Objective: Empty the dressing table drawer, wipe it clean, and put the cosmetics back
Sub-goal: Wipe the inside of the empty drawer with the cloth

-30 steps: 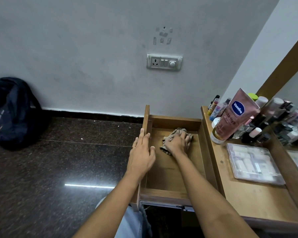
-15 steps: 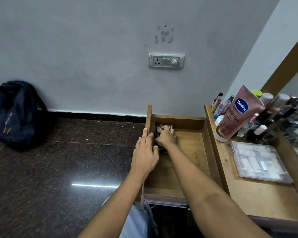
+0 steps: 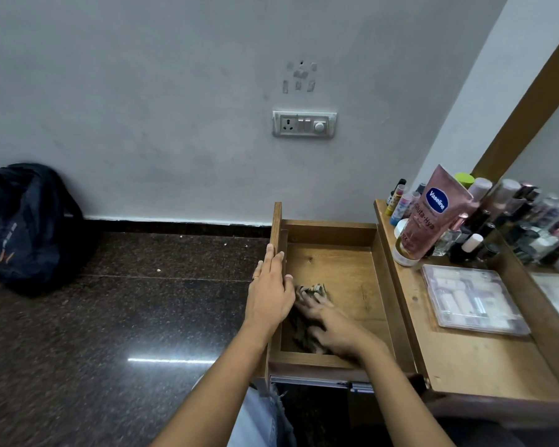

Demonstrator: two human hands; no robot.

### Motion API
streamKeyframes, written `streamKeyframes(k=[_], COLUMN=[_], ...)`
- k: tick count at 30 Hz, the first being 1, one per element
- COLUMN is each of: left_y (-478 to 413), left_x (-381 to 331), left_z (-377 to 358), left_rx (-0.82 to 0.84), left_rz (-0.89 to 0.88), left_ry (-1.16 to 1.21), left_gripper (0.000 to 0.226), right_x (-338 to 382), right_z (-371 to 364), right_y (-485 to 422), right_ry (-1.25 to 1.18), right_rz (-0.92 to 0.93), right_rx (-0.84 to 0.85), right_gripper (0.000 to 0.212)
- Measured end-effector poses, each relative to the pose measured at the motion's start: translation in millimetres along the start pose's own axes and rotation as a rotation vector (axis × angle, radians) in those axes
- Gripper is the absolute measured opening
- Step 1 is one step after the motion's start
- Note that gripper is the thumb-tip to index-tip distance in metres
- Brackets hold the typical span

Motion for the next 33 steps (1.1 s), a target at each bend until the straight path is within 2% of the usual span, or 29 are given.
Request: streamKeyframes(k=[4, 6, 9, 14, 20, 22, 28, 31, 33], left_y=[0, 0, 0, -1, -2, -1, 2, 2, 1], left_x=[3, 3, 4, 5, 5, 3, 0, -1, 0], left_z=[-1, -1, -1, -2, -2, -1, 3, 3, 2], left_rx=[-0.003, -0.006, -0.013, -0.013, -0.005, -0.004, 0.000, -0.006, -0.006], left_rz=[0.002, 0.000, -0.003, -0.014, -0.003, -0.006, 0.001, -0.012, -0.004], left_ry=[0.013, 0.012, 0.003, -0.006, 0.033, 0.042, 0.064, 0.062, 0.065], left_gripper=[0.051, 0.052, 0.052, 0.052, 0.050, 0.051, 0.050, 0.050, 0.050], right_x=[9, 14, 13, -18, -72, -73, -3, 11, 12], right_z=[-11, 2, 22, 46, 49, 41, -4, -5, 2], right_y=[-12, -28, -61, -98, -52, -29, -1, -13, -21], right_ry=[0.092, 0.086, 0.131, 0.201, 0.152, 0.072, -0.001, 0.015, 0.009], right_rz=[-0.060, -0.147, -0.159, -0.221, -0.466, -0.441, -0.115, -0.165, -0.199], right_rx=[0.168, 0.133, 0.059, 0.067, 0.002, 0.053, 0.283, 0.259, 0.192], right_gripper=[0.074, 0.079, 0.073, 0.067, 0.067, 0.062, 0.043, 0.030, 0.046])
Point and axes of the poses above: each hand's wrist, its own y-axis away from the middle knuckle, its own z-axis out of the back of the hand, x = y × z, the point moved 6 cm from there along -y, towards the middle knuckle, and after that the axes turned 6 degrees about y, right-handed, at the moved point
